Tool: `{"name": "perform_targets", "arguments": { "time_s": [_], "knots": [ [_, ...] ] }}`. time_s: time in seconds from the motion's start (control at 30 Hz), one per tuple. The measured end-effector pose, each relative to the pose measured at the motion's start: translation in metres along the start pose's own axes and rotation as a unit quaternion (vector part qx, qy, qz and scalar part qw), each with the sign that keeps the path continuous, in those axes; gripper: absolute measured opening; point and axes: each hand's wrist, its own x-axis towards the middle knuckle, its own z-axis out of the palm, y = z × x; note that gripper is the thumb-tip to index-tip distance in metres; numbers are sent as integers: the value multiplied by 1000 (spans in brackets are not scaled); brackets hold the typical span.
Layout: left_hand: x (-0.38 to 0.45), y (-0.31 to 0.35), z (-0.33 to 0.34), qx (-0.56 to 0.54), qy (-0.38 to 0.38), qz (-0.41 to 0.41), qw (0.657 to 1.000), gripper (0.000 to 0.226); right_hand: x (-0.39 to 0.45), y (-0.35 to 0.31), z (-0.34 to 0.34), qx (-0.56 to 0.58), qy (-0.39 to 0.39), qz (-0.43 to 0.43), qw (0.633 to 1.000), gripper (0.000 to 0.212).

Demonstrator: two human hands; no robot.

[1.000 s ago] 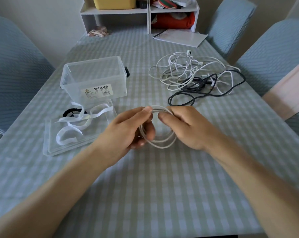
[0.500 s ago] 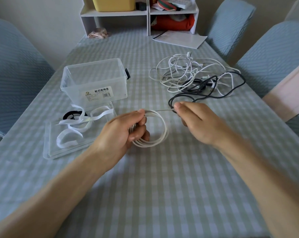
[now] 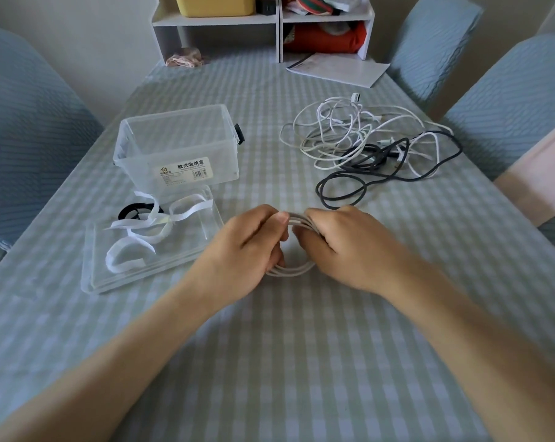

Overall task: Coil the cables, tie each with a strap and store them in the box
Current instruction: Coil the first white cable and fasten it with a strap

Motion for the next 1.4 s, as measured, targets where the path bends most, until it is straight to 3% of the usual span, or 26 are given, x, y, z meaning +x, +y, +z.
{"name": "perform_targets", "arguments": {
  "time_s": [0.1,0.2,0.3,0.43,0.57,0.7,0.83,0.97,1.07,1.13,1.2,1.23,1.3,1.4],
  "knots": [
    [2,-1,-3,41,19,24,999,30,0,-2,-7,-23,-1,16,1000,48],
    [2,1,-3,-3,13,2,1000,30,0,-1,-13,-32,-5,34,999,54],
    [3,5,-6,-93,-37,-68,993,34,-1,4,-14,-12,-4,51,999,52],
    [5,13,-12,-115,-120,-125,978,46,0,3,-5,-20,-19,32,999,42],
    [5,15,-9,-155,-52,-168,972,52,-1,-2,-4,22,-21,-3,1000,43],
    [7,14,-12,-298,23,-213,930,50,-2,-9,1,118,-22,3,993,48],
    [7,13,-16,-302,35,-242,921,52,-3,-20,3,154,-68,18,986,47],
    [5,12,-14,-296,19,-218,930,51,3,-7,-4,84,-10,27,996,38],
    [1,14,-9,-325,-7,-190,926,44,4,-3,-7,168,7,66,983,28],
    [0,15,-8,-283,6,-163,945,45,4,-5,-8,248,4,102,963,22],
    [0,8,-10,-75,49,-94,992,51,3,-6,-8,310,-14,139,940,21],
    [1,6,-11,50,75,-31,995,52,2,-5,-8,340,-22,157,927,22],
    [3,4,-14,189,113,81,972,50,2,-4,-10,386,-24,182,904,25],
    [4,7,-15,218,110,137,960,52,3,-5,-12,403,8,176,898,29]
  ]
}}
